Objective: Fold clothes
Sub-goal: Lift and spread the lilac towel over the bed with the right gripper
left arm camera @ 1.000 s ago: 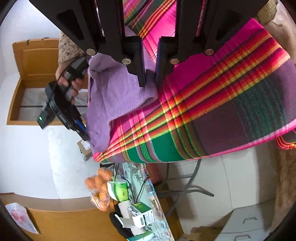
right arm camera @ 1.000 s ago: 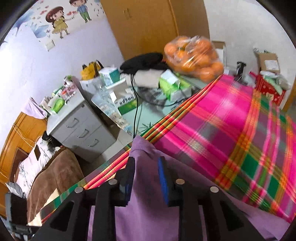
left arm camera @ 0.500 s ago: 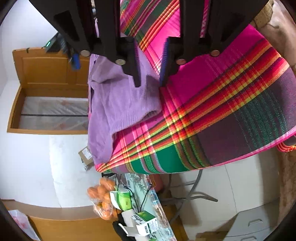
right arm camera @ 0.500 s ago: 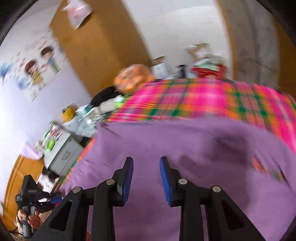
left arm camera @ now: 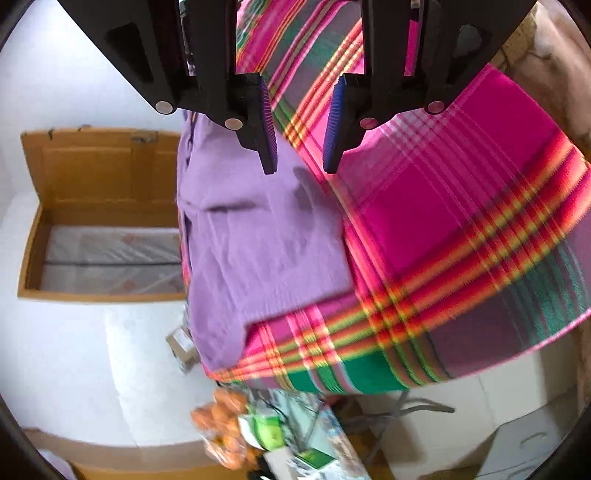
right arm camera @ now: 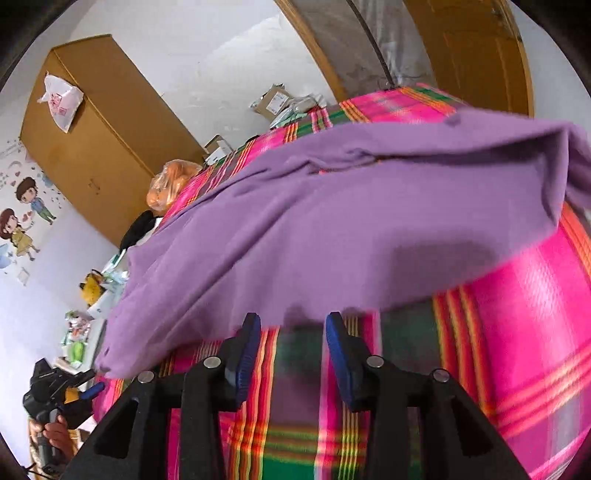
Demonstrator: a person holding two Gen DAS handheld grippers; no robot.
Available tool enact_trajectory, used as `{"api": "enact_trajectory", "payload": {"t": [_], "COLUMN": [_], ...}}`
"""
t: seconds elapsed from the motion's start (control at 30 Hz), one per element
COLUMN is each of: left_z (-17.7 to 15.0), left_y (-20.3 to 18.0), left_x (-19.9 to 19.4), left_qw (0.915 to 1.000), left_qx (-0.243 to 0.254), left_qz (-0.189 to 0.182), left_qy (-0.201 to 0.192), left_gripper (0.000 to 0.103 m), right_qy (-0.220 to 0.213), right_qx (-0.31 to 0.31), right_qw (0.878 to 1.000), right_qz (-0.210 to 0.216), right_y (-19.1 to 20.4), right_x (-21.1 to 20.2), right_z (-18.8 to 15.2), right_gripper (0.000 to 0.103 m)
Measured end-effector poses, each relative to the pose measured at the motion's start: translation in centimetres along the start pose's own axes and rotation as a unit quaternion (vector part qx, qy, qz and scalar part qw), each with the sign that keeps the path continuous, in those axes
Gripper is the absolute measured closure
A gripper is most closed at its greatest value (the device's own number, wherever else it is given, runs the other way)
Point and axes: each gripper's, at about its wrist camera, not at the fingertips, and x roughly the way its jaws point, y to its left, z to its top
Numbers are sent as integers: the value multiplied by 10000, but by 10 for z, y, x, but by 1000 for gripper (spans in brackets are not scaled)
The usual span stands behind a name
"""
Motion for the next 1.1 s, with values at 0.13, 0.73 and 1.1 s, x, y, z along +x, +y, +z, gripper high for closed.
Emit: {"api": "enact_trajectory", "payload": {"t": [0.13, 0.73, 1.1], "left_z": [0, 21, 26], "left_y": [7, 2, 1], "left_x": [1, 2, 6], "left_qw": [9998, 9965, 9958], "left_qx": [-171, -407, -505], "left_qz": [4, -11, 120], "left_qy": [-72, -725, -757], "left_gripper": [75, 61, 77], "right_qy": [146, 147, -240], "right_qx": [30, 785, 878], "right_qw": [9998, 9911, 9927], "right_qz": [114, 1067, 792], "right_y": [-1, 12, 5], "right_x": [7, 65, 51], "right_z": [-12, 15, 21], "right_gripper": [62, 58, 95]}}
